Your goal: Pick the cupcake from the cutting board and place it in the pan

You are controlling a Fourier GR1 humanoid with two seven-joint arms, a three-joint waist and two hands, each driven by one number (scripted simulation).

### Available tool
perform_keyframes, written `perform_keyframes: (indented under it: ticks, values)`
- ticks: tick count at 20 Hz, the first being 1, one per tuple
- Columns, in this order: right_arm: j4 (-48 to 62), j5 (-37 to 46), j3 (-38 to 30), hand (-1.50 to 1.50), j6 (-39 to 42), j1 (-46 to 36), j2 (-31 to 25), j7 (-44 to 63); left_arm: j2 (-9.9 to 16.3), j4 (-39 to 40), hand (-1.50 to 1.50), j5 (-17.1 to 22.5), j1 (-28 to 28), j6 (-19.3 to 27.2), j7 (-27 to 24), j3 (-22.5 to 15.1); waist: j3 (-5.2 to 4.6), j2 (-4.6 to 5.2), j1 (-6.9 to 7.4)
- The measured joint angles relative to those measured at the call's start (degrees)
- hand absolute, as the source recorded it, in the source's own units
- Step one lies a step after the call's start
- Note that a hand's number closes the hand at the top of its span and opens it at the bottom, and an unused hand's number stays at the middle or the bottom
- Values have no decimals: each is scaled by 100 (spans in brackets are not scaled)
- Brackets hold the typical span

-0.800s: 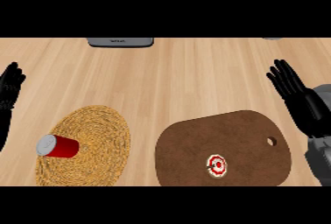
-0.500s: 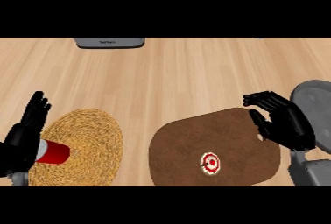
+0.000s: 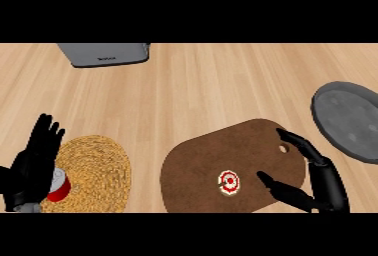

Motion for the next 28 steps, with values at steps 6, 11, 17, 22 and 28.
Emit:
perform_keyframes:
  ticks: [6,11,17,22,28]
  values:
    - [-623,1522,611,-150,-1271,926,181,371,-288,-176,0,51,-41,95,191,-206,-10,52,35]
    - [-1099,2767,895,-150,-1746,1262,253,1475,-535,-293,0,32,-44,107,241,-501,-30,105,231]
    - [-1297,3876,989,-150,-977,1188,22,3126,-728,-326,0,-10,-113,112,322,-817,-77,197,466]
    - [-1362,4494,1090,-150,336,935,-341,4548,-883,-275,0,-117,-103,191,397,-1109,-102,235,624]
    - [-1583,4820,1329,-150,2118,-315,54,6402,-898,388,0,-250,-100,258,346,-1057,-124,247,701]
